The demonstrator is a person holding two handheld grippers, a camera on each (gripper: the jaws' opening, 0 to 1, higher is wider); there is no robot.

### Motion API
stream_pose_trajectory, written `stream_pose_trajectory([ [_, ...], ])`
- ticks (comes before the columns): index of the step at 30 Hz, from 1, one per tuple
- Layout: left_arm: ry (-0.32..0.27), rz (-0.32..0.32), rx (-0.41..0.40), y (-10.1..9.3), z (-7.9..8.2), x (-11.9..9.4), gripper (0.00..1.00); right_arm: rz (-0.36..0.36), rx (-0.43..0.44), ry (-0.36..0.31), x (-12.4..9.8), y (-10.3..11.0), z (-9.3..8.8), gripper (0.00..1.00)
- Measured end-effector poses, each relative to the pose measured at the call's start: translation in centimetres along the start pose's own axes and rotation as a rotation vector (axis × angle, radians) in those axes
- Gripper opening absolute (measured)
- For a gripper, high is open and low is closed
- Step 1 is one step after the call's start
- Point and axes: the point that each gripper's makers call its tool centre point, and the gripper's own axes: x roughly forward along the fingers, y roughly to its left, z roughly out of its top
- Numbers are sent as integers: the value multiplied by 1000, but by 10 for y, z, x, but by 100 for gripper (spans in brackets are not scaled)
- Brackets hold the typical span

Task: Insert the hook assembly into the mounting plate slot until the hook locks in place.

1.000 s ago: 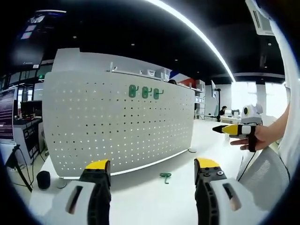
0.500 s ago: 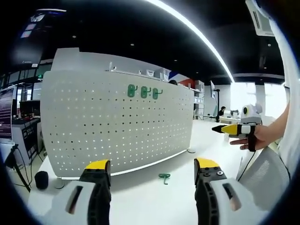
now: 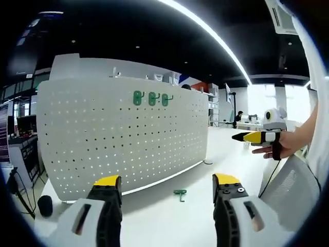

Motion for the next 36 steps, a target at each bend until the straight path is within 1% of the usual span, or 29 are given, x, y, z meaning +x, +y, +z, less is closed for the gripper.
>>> stream_pose_trajectory([
  [6, 28, -40, 20, -1, -3, 10, 74, 0, -1, 2, -1, 0, 0, 40],
  [8, 43, -63, 19, -2, -5, 14, 74, 1, -1, 1, -1, 1, 1, 40],
  [11, 92, -105, 49, -5, -14, 22, 74, 3, -2, 5, -2, 0, 0, 40],
  [15, 128, -162, 97, -13, -19, 30, 72, -1, 0, 7, -4, -2, 0, 40],
  [16, 133, -187, 99, -16, -20, 32, 70, 0, 3, 9, -4, -2, 0, 40],
  [17, 150, -209, 118, -19, -21, 34, 62, 0, 1, 11, -4, -2, -1, 40],
  [18, 168, -217, 150, -19, -23, 35, 56, 0, 1, 11, -5, -1, -1, 40],
  [19, 190, -216, 181, -18, -26, 36, 54, 7, 18, -1, -5, 0, 2, 39],
  [21, 183, -226, 172, -20, -25, 42, 62, 3, 19, -9, -6, -2, 4, 38],
  [22, 183, -232, 172, -21, -25, 44, 63, 4, 16, -7, -6, -2, 4, 38],
  [24, 189, -259, 208, -23, -26, 46, 59, 3, 11, -9, -7, -1, 5, 38],
  [25, 196, -263, 215, -23, -28, 47, 59, 0, 15, -14, -8, -2, 6, 38],
  [28, 219, -281, 218, -23, -34, 52, 60, -5, 19, -8, -11, -3, 3, 38],
  [30, 235, -292, 226, -22, -38, 57, 63, -8, 13, 8, -12, -3, 0, 38],
  [36, 261, -328, 241, -23, -44, 67, 64, -12, 2, 4, -15, -2, 2, 38],
])
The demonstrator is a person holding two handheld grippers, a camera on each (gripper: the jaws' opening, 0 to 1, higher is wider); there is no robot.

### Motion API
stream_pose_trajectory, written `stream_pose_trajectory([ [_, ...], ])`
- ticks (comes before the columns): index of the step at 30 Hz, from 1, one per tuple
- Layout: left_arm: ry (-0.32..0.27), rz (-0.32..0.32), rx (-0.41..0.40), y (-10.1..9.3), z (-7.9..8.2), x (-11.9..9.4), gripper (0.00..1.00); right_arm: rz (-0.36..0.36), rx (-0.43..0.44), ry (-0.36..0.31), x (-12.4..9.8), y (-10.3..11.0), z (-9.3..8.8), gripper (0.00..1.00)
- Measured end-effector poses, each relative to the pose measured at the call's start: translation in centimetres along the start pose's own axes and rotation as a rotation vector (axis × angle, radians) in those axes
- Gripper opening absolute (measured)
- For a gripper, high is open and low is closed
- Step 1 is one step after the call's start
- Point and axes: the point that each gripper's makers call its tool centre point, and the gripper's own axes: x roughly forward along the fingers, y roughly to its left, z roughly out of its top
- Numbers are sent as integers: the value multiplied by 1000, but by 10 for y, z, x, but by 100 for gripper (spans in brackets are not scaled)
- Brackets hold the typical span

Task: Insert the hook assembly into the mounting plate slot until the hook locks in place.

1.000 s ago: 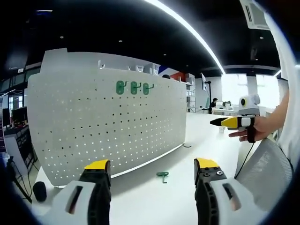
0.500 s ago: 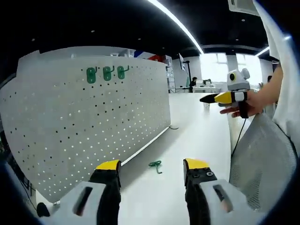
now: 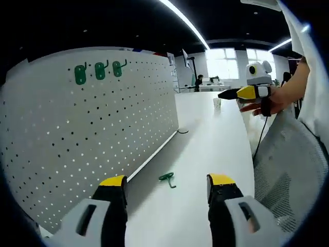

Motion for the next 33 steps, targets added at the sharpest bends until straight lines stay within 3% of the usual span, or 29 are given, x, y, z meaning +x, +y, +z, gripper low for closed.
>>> stream_pose_trajectory([
  [6, 36, -43, 31, 0, -4, 13, 65, 5, -4, 2, 0, 2, 0, 38],
  [7, 55, -81, 39, -5, -7, 16, 67, 5, 0, 1, 0, 2, 0, 38],
  [11, 113, -124, 136, -11, -17, 26, 67, 10, -3, 0, 0, 4, -1, 38],
  [33, 183, -218, 175, -6, -38, 59, 65, 15, 13, 23, -2, 4, -5, 35],
])
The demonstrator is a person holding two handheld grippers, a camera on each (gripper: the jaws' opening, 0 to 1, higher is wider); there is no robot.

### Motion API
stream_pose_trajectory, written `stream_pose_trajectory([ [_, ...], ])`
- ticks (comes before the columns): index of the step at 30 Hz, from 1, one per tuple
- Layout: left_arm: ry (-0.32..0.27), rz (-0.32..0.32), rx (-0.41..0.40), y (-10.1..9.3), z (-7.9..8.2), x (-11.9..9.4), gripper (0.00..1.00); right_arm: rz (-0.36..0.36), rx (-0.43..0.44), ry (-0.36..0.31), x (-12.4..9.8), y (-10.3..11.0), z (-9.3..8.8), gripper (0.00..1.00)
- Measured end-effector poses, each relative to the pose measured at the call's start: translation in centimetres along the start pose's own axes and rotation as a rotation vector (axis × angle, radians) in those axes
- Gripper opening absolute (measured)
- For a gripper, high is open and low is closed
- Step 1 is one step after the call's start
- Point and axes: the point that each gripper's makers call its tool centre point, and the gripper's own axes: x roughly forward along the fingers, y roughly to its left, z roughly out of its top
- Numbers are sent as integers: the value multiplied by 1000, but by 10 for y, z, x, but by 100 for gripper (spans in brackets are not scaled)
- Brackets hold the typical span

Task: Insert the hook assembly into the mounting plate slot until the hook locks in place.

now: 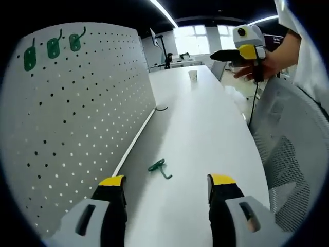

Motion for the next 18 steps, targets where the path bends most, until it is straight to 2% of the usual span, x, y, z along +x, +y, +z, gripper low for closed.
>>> stream_pose_trajectory([
  [6, 38, -36, 27, 5, -7, 14, 64, -2, 5, 0, -1, -1, 0, 34],
  [9, 45, -63, 73, 5, -8, 23, 64, 9, 11, 20, 0, 2, -5, 33],
  [11, 58, -97, 135, 5, -7, 31, 62, 18, 9, 30, 1, 4, -7, 31],
  [18, 103, -153, 178, 13, -15, 48, 58, 23, 15, 46, 1, 5, -10, 30],
])
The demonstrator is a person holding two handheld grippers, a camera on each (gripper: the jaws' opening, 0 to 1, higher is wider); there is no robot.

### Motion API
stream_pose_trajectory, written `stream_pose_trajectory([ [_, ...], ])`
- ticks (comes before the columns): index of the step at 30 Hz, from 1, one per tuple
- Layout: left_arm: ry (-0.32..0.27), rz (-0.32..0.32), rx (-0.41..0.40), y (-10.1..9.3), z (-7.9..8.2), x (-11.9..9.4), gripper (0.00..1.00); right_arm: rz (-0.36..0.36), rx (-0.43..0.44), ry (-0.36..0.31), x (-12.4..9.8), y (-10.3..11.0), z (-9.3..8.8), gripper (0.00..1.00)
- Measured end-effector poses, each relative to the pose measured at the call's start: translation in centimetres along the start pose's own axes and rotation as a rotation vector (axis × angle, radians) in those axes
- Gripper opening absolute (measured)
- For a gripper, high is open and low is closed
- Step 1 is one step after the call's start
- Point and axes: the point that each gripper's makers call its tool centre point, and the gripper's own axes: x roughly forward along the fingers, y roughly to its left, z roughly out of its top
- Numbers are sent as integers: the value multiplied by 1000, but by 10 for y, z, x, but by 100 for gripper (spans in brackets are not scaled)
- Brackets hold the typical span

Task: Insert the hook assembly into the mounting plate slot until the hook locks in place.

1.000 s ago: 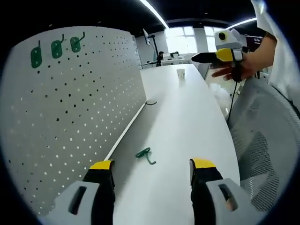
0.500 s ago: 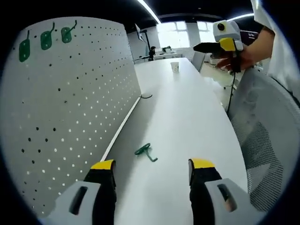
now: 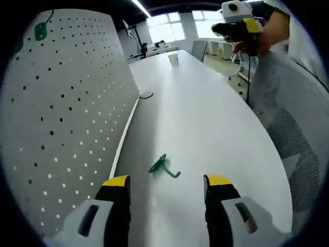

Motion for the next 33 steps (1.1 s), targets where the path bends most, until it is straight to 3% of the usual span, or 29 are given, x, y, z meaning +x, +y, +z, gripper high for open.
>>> stream_pose_trajectory([
  [15, 64, -63, 149, 14, -7, 28, 43, -4, 31, 34, -2, -3, -7, 26],
  [23, 55, -86, 150, 17, -9, 40, 35, -11, 34, 37, -1, -4, -8, 24],
  [26, 46, -86, 163, 20, -8, 43, 27, -12, 43, 38, -2, -4, -8, 24],
  [33, 60, -84, 165, 25, -11, 51, 21, -18, 43, 35, -1, -5, -7, 23],
])
